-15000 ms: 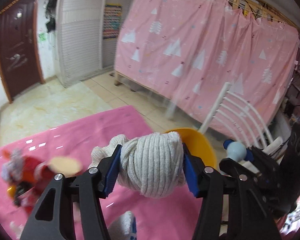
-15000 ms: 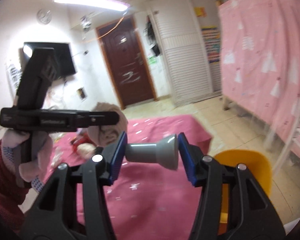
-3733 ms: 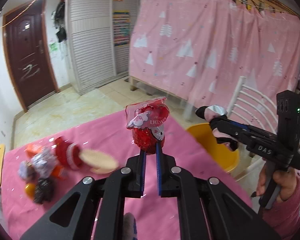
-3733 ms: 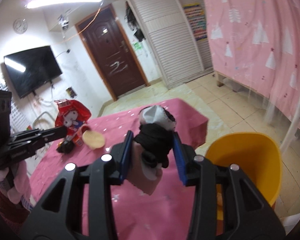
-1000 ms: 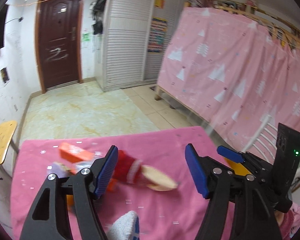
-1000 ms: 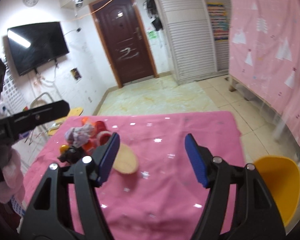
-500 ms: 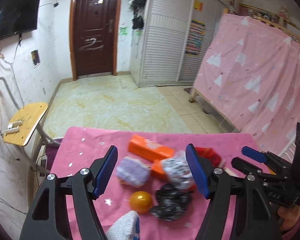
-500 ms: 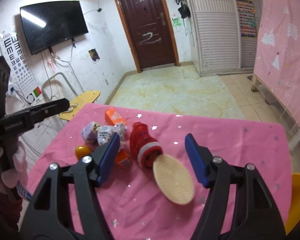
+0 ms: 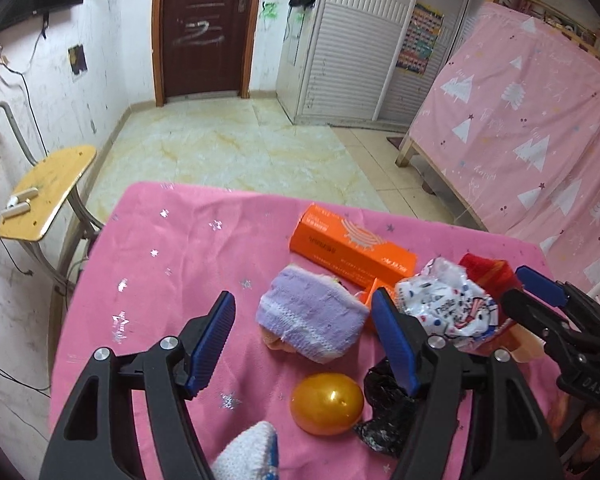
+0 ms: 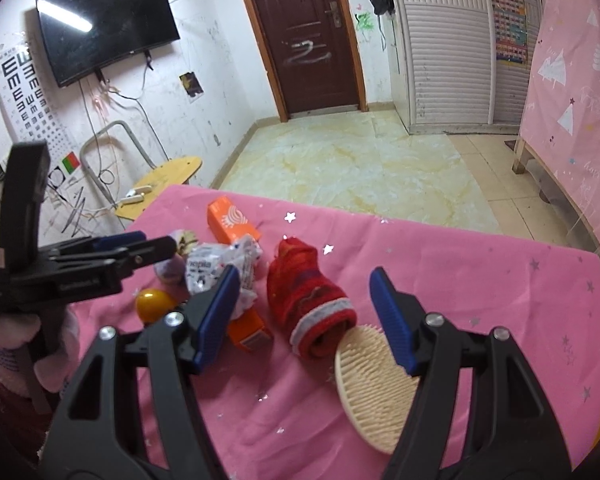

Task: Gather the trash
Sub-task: 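Move both grippers back over the items on the pink table, then grasp the lavender knit sock with the left gripper while the right gripper grasps the red knit sock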

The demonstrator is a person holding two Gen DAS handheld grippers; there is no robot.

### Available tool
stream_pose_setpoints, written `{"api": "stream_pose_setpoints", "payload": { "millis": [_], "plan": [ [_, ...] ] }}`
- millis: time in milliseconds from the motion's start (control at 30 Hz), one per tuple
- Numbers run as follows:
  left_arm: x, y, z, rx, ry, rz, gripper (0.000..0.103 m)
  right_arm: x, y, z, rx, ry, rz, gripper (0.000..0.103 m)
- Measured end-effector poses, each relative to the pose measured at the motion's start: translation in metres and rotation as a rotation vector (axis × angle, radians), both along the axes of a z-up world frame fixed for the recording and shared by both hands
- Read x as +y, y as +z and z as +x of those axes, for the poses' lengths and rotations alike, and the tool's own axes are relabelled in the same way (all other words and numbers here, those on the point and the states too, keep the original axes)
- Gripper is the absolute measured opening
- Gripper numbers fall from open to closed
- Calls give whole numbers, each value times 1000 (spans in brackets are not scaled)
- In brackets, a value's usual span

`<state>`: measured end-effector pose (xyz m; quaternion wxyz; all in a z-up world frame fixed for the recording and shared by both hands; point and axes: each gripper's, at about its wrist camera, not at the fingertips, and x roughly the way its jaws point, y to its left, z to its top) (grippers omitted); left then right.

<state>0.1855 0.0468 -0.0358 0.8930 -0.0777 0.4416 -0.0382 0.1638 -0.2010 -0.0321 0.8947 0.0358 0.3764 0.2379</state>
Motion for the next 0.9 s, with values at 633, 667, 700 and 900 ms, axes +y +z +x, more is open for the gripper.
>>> {"api": "stream_pose_setpoints", "payload": {
  "millis": [633,667,700,900],
  "plan": [
    [14,2,-15,-30,33,-7,18,12,-8,2,-17,37,-48,26],
    [15,4,-17,-37,34,-5,18,12,-8,1,-21,39,-51,22],
    [11,7,-20,-41,34,-4,18,12,-7,0,-27,37,-53,20],
    [1,27,-32,-84,36,10,18,5,2,-8,-70,30,-28,15]
  ]
}}
